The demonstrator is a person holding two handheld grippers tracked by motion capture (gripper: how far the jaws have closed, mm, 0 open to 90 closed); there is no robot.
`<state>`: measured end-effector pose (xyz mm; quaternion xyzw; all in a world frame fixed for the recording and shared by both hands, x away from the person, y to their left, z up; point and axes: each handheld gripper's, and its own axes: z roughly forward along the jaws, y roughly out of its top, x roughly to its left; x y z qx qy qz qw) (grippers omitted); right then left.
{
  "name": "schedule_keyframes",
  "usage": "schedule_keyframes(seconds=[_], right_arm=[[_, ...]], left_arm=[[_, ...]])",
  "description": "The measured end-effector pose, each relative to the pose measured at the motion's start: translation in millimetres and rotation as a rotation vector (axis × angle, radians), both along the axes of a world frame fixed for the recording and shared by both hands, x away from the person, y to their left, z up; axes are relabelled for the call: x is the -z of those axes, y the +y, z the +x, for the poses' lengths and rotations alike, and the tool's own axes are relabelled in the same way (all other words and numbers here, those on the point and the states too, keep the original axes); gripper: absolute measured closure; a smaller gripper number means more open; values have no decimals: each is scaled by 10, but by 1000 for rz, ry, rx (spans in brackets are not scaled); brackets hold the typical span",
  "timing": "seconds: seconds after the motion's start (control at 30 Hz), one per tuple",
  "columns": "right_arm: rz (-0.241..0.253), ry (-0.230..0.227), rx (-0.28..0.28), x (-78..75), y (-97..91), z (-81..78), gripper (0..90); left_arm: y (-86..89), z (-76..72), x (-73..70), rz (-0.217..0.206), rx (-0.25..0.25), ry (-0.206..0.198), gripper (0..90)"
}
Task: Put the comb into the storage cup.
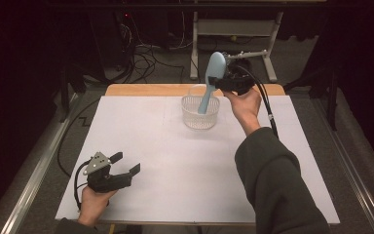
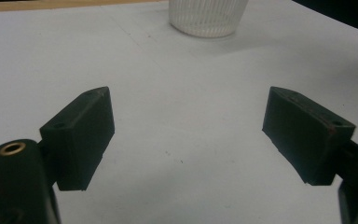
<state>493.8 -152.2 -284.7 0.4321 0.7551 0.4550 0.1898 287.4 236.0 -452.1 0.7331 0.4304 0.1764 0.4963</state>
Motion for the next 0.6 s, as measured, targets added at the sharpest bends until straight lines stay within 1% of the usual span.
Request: schedule_keyframes(seconds=[0.1,0.23,0.3,0.4,0.6], right_arm=[[-3,1,1,28,23,21,553],[-21,1,15,72,50,52,552],[-18,9,17,96,57,68,551],[-23,11,16,129,81,78,551],[-17,20,9,204,119,97,547]], left_arm=[[1,1,0,-2,0,-1,159],[-5,2,2,0,3,0,159],[-6,3,3,1,4,0,159],[-4,4,3,0,4,0,159],[-3,1,2,-1,4,-1,159]])
